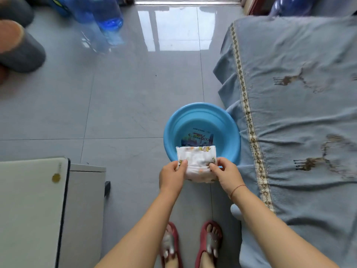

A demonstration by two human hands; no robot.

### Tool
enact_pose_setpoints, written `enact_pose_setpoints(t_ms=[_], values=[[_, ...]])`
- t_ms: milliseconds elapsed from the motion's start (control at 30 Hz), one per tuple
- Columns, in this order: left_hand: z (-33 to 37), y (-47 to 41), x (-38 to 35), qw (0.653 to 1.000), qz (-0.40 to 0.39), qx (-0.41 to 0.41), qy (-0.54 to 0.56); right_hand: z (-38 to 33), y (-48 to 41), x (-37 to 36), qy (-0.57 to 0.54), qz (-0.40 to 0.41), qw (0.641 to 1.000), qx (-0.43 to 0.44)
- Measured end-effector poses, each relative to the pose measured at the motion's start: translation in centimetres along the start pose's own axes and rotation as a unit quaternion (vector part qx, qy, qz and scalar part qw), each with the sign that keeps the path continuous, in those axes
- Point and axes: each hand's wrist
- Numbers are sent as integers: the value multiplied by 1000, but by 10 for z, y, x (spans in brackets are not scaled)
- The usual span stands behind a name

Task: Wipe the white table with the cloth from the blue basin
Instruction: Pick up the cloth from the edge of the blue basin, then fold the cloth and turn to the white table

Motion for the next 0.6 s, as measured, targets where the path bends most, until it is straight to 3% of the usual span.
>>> enact_pose_setpoints(t_ms=[300,500,600], values=[[90,132,137,992,13,-61,107,-186,85,-15,-84,-29,989,116],[99,221,211,968,38,-85,232,-277,157,-34,-150,-100,971,159],[85,263,237,957,87,-98,258,-307,191,-44,-148,-154,962,169]])
Point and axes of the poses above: each hand's wrist, its own y-axis away from the middle knuckle, its own x-axis out of the back of the hand, z = x × y, and after that the axes turned 11 degrees about x, right-handed
